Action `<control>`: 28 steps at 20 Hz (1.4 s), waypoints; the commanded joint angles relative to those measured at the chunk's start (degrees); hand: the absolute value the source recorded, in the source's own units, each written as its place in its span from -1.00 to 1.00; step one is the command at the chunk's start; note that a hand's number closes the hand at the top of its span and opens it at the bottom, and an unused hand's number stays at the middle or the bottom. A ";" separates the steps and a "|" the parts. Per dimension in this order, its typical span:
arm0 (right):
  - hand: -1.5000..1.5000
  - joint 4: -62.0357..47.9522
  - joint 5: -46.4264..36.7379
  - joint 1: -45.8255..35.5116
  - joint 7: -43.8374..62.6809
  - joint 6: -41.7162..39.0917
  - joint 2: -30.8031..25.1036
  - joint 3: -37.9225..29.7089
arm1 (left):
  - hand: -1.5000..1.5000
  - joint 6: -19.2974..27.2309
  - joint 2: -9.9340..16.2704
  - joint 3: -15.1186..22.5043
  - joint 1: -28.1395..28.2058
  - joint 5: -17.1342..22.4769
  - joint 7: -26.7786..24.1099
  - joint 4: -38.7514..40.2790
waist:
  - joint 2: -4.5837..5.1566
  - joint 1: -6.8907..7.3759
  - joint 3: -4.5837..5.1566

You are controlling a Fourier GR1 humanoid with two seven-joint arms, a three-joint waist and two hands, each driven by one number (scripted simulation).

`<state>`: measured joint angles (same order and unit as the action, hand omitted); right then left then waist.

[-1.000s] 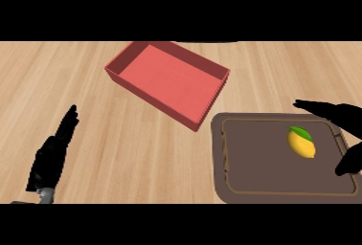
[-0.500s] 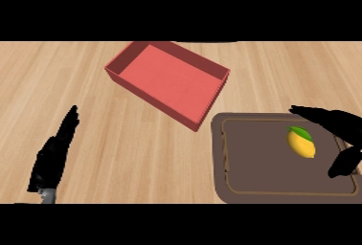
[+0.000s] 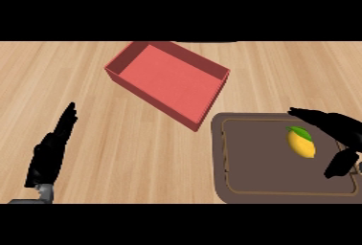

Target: Pick the lemon from the tray and place it in the cardboard box

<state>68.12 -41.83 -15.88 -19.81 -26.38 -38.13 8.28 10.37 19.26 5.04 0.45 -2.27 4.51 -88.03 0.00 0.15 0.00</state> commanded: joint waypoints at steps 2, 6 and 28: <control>-1.00 1.02 -2.40 0.23 0.72 -1.53 2.64 -2.03 | 0.00 -1.06 -1.27 -2.17 -4.53 -2.01 3.83 0.42 | -0.01 -0.11 0.00; -1.00 -6.61 -5.53 -2.04 -5.52 0.68 2.56 -3.49 | 0.00 -1.73 -2.61 -2.91 -0.24 -3.46 -0.68 0.10 | 0.03 0.09 -0.01; 1.00 -10.18 -15.47 -1.40 -8.90 19.21 9.99 -6.72 | 0.00 -5.19 -6.51 -4.78 0.63 -6.37 0.28 -0.41 | 0.03 0.06 -0.02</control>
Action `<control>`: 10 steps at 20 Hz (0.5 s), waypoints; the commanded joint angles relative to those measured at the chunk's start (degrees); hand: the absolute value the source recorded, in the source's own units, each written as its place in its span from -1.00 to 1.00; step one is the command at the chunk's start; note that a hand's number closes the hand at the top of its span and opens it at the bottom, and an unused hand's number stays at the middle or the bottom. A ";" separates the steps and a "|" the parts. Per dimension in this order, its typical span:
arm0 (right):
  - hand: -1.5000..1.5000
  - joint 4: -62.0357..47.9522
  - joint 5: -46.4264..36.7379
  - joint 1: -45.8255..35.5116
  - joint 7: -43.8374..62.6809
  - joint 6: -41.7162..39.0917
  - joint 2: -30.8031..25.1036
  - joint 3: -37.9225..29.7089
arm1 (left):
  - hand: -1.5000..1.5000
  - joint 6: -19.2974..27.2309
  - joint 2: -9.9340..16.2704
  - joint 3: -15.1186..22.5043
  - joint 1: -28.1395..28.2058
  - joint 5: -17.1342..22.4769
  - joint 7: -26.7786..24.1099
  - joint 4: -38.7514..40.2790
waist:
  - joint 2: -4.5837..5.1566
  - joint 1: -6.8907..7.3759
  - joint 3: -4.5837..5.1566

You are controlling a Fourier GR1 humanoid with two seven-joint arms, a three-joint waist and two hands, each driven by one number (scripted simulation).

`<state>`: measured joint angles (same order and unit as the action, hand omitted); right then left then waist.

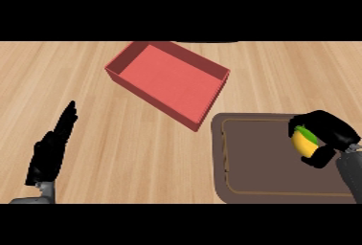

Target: Pick the lemon from the tray and place it in the cardboard box

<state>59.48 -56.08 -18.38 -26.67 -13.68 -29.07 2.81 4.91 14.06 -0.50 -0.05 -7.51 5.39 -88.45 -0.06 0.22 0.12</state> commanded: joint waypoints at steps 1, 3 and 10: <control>1.00 0.27 -2.10 -2.49 2.86 4.25 2.98 -0.58 | 0.00 -1.16 0.20 -1.13 -0.67 0.31 0.16 0.24 | 0.08 0.05 -0.13; 1.00 -10.58 -4.97 -12.74 7.22 6.26 6.17 -0.70 | 0.00 -1.49 -0.44 0.17 -2.24 0.26 1.06 0.32 | 0.41 1.13 -0.18; 1.00 -29.58 -8.36 -30.31 11.49 15.01 8.85 -4.32 | 0.00 -0.73 -1.34 0.82 -4.34 -1.54 -1.83 4.64 | 1.21 2.68 -0.23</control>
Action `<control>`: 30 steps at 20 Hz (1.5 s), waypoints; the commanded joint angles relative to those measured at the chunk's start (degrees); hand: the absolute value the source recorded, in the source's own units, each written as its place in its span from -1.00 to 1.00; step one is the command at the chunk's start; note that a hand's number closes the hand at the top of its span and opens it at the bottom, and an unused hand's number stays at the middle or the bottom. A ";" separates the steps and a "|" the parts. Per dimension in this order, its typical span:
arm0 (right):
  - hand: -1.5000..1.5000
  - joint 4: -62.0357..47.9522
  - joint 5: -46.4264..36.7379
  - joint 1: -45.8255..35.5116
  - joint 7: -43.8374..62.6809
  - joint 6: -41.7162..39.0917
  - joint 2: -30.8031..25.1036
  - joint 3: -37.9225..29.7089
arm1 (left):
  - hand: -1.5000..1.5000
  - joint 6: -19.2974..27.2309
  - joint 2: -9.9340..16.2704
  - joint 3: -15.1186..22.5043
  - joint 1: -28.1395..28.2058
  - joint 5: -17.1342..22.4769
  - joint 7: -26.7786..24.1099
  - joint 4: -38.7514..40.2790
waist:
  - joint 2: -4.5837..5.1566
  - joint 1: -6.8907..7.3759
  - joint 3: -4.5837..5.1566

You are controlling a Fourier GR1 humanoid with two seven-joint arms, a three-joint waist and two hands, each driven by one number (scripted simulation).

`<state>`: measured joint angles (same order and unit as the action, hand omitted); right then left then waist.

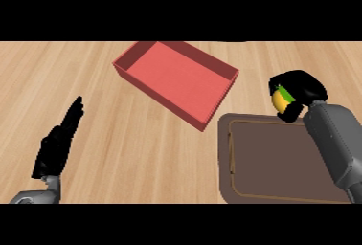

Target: Pick the lemon from the tray and place it in the cardboard box

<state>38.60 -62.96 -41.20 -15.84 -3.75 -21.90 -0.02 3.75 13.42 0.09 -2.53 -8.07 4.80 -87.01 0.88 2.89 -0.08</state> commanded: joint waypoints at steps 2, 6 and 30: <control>1.00 -11.12 -1.75 -10.79 0.36 5.76 1.41 -2.08 | 0.00 2.04 -2.17 0.72 1.78 -1.62 -2.14 1.02 | -0.11 -0.31 0.00; 1.00 -13.45 -0.87 -14.22 -0.32 9.06 -0.25 -4.64 | 0.00 0.15 -0.87 -0.84 0.01 -0.64 -3.44 3.77 | -0.22 -1.15 0.04; 1.00 -7.83 18.77 -34.02 -2.55 -5.39 12.02 -13.48 | 0.00 -1.35 -0.14 -2.35 -0.62 -0.87 1.42 -0.58 | -0.47 -1.39 0.10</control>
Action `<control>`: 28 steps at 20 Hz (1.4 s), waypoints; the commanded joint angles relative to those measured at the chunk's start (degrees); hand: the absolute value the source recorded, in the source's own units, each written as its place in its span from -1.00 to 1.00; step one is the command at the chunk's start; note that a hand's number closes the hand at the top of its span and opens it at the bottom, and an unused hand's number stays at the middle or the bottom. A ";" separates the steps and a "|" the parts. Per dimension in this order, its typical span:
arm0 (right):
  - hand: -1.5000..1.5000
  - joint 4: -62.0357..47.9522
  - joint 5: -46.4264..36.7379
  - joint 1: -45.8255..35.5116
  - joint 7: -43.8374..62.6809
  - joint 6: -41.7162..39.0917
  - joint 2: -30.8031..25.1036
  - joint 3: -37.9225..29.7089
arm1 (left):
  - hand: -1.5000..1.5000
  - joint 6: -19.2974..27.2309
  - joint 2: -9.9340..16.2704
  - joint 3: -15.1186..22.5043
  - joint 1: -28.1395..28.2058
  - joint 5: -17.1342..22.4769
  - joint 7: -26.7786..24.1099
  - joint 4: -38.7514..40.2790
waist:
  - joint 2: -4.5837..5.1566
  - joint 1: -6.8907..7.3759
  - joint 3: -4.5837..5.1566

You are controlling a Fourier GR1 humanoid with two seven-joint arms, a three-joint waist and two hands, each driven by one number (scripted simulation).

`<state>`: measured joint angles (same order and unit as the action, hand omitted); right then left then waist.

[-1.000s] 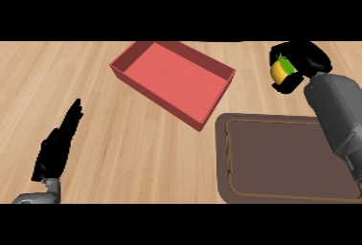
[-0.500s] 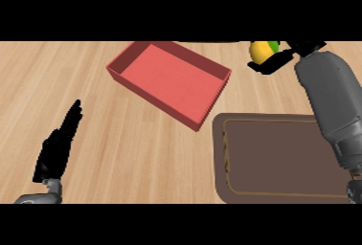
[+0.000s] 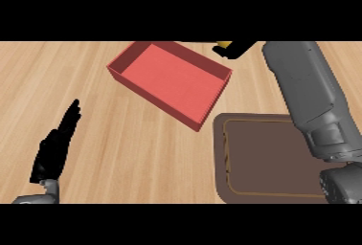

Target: Pick the lemon from the tray and place it in the cardboard box

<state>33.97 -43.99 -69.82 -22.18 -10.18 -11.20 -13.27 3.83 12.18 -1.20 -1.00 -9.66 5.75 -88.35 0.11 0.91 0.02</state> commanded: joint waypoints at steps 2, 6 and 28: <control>1.00 -0.19 -0.42 -3.43 6.99 1.85 5.71 1.65 | 0.00 0.61 -1.26 0.43 -1.17 -0.90 0.17 0.85 | -0.01 -0.14 0.01; 1.00 -6.76 -1.82 -7.99 9.80 6.27 9.25 1.74 | 0.00 -0.81 0.21 -1.06 -1.87 0.20 0.62 0.34 | 0.40 0.89 0.02; -1.00 -26.47 1.87 -8.69 8.83 17.09 11.20 0.13 | 0.00 -1.03 -2.86 3.55 -3.28 -2.40 -0.19 -0.40 | 2.24 5.75 -0.01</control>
<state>8.03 -44.30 -80.15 -10.59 5.44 -0.07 -11.42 2.22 10.46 1.18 -4.57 -11.37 5.41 -88.13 2.10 6.32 0.06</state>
